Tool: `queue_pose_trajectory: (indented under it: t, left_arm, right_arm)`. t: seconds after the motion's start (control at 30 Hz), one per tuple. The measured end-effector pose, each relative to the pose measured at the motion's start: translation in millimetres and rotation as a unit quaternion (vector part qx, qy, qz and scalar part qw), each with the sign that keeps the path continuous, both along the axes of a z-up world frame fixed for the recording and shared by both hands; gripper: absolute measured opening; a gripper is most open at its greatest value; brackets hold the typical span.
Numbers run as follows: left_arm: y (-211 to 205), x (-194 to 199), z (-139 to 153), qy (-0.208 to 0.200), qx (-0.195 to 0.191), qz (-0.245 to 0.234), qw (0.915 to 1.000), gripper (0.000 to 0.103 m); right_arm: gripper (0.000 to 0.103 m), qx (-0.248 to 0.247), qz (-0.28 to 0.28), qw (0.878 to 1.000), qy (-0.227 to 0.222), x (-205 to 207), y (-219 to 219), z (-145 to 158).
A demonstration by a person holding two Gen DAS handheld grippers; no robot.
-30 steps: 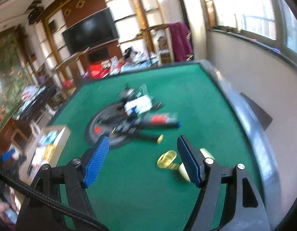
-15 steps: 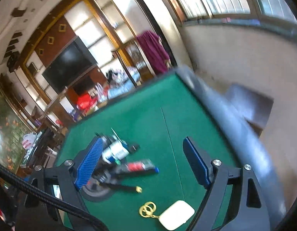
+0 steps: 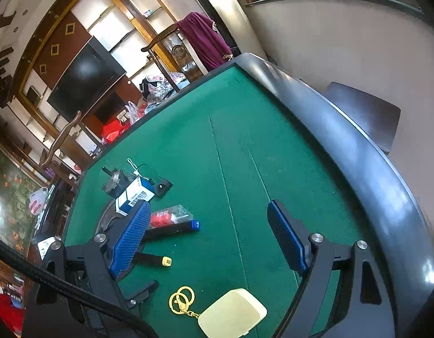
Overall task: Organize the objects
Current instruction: 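Move the left gripper to the yellow-capped black marker and grasp it, then grasp the blue-capped black marker with the right gripper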
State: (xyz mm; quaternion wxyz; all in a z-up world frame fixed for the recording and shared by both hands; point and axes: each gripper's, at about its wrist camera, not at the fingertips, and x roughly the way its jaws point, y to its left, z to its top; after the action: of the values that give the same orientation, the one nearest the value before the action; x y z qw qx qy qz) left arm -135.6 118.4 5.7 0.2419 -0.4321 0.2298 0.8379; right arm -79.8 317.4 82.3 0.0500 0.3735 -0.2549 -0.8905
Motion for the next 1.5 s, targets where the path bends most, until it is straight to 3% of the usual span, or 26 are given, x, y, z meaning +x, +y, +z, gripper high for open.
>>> queue_pose_trajectory:
  t: [0.07,0.1,0.13,0.17,0.2,0.3,0.4,0.43,0.47,0.53,0.6,0.73,0.9,0.97,1.0,1.2,1.27,1.3,1.37,1.43,1.5]
  left_arm:
    - [0,7,6,-0.001,-0.008,-0.006,1.0000,0.055]
    - [-2,14,12,-0.013,0.001,-0.017,0.9998,0.045]
    - [-5,17,14,-0.046,0.017,-0.026,0.9985,0.018]
    - [-5,17,10,-0.069,0.022,-0.028,0.9970,0.007]
    - [-6,24,8,-0.078,0.017,-0.033,0.9963,0.007]
    - [-4,42,11,-0.045,-0.009,-0.051,0.9977,0.007]
    - [-8,46,33,-0.005,0.026,-0.052,0.9983,0.008]
    - [-9,44,38,0.006,0.023,-0.049,0.9985,0.019]
    - [-8,39,40,0.009,0.022,-0.046,0.9987,0.037]
    - [-9,29,40,0.018,0.031,-0.032,0.9988,0.050]
    - [-9,14,32,0.009,0.037,-0.014,0.9992,0.050]
    - [-4,9,7,-0.054,0.043,-0.007,0.9976,0.052]
    - [2,24,6,-0.075,0.040,-0.033,0.9958,0.047]
    - [2,34,7,-0.088,0.046,-0.045,0.9941,0.024]
    - [3,41,8,-0.089,0.040,-0.045,0.9943,0.021]
    - [8,60,6,-0.059,0.055,-0.019,0.9965,0.023]
    - [11,62,5,-0.036,0.063,0.003,0.9974,0.033]
    - [13,67,4,-0.021,0.061,0.011,0.9978,0.033]
    - [18,73,3,-0.013,0.062,0.021,0.9978,0.028]
    - [10,83,1,-0.039,0.092,0.036,0.9943,0.011]
    - [-1,94,2,-0.057,0.118,0.049,0.9902,0.011]
  right_arm:
    - [0.085,0.002,0.003,1.000,-0.004,-1,-3,-3]
    - [0.085,0.003,0.005,1.000,-0.006,-2,-3,-4]
    - [0.085,0.004,0.006,1.000,-0.010,-3,-5,-6]
    - [0.085,0.004,0.006,1.000,-0.013,-3,-5,-8]
    - [0.085,0.005,0.007,1.000,-0.016,-3,-6,-9]
    - [0.085,0.008,0.009,1.000,-0.019,-4,-8,-11]
    - [0.085,0.015,0.007,1.000,-0.016,-2,-9,-9]
    - [0.085,0.015,0.005,1.000,-0.015,-2,-8,-9]
    - [0.085,0.014,0.005,1.000,-0.015,-2,-8,-9]
    - [0.085,0.012,0.006,1.000,-0.018,-3,-7,-11]
    - [0.085,0.013,0.006,1.000,-0.022,-5,-9,-13]
    - [0.085,0.023,0.010,0.999,-0.023,-5,-13,-14]
    - [0.085,0.038,0.021,0.999,-0.024,-6,-20,-15]
    - [0.085,0.047,0.021,0.998,-0.026,-6,-23,-15]
    - [0.085,0.050,0.021,0.998,-0.027,-6,-23,-16]
    - [0.085,0.047,0.023,0.998,-0.037,-8,-24,-21]
    - [0.085,0.050,0.023,0.998,-0.038,-8,-24,-22]
    - [0.085,0.050,0.024,0.998,-0.038,-8,-24,-22]
    - [0.085,0.052,0.025,0.998,-0.040,-9,-26,-23]
    - [0.085,0.052,0.032,0.997,-0.041,-10,-27,-24]
    - [0.085,0.041,0.043,0.997,-0.038,-11,-28,-25]
